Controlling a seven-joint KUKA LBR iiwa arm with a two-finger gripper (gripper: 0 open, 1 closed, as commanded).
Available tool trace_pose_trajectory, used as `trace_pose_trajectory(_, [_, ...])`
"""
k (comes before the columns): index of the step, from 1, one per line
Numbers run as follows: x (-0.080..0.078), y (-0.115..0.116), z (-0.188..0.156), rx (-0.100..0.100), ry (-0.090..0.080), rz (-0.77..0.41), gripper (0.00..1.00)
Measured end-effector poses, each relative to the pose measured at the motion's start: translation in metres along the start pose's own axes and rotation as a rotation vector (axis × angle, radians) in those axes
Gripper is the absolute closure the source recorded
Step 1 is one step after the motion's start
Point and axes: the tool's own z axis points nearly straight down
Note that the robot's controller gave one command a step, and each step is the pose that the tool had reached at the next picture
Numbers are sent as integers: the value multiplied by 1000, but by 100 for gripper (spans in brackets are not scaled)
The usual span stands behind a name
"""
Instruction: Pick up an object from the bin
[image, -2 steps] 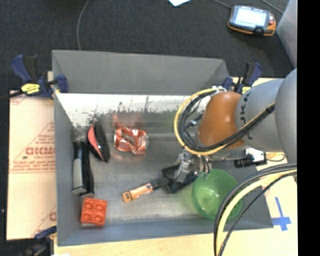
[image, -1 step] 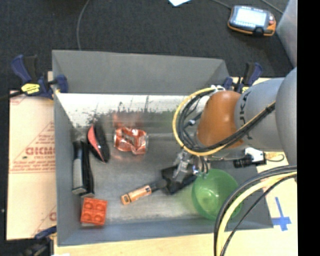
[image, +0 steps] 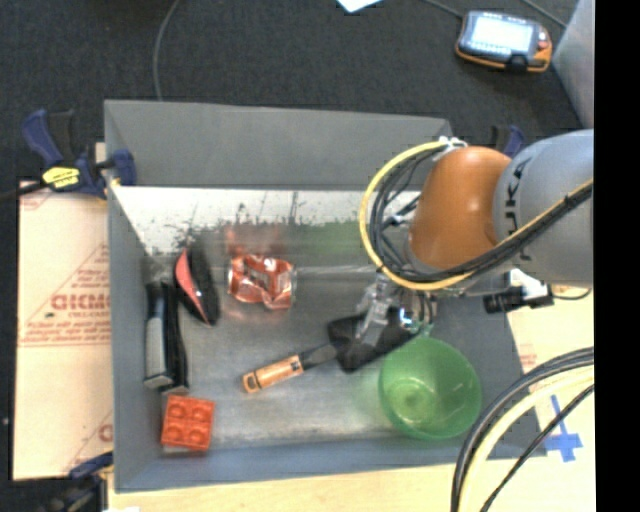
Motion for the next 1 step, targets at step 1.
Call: trace_pose_trajectory(1, [3, 0, 32, 0, 3, 2, 100])
